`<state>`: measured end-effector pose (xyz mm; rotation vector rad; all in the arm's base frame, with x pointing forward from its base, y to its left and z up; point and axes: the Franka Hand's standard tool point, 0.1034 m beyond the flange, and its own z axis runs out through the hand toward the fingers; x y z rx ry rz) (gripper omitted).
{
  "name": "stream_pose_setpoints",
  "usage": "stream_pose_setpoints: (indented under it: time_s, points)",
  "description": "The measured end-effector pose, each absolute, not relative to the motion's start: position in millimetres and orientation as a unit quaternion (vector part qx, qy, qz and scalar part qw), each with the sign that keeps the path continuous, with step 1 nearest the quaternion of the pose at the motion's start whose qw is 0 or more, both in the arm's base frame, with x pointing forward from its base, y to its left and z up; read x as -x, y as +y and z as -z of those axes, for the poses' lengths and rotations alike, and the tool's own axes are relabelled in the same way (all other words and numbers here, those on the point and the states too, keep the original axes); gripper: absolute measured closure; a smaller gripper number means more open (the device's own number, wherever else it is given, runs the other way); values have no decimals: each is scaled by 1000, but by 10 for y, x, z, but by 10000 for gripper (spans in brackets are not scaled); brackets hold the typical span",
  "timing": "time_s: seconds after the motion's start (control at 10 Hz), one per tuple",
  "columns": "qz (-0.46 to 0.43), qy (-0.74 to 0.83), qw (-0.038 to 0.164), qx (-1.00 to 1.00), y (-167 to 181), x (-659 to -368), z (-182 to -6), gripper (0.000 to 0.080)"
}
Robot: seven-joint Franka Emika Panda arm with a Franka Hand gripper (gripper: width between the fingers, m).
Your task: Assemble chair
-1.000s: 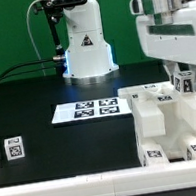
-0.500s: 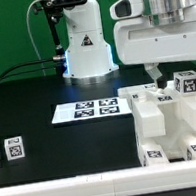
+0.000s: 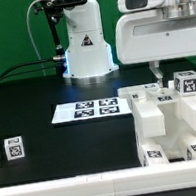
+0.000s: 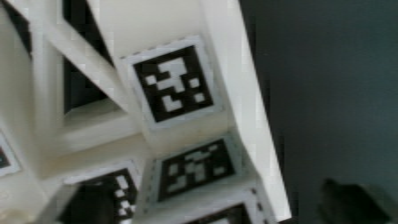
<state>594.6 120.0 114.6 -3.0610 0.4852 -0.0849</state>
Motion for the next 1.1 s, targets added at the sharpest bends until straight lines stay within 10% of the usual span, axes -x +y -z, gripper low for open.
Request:
stream_pose_setpoints:
  time_s: [0.3,1.1]
  points:
    - [25,228,23,973,1201,-5944,-1140,521]
    - [15,663,77,745,1242,-5962,-1140,520]
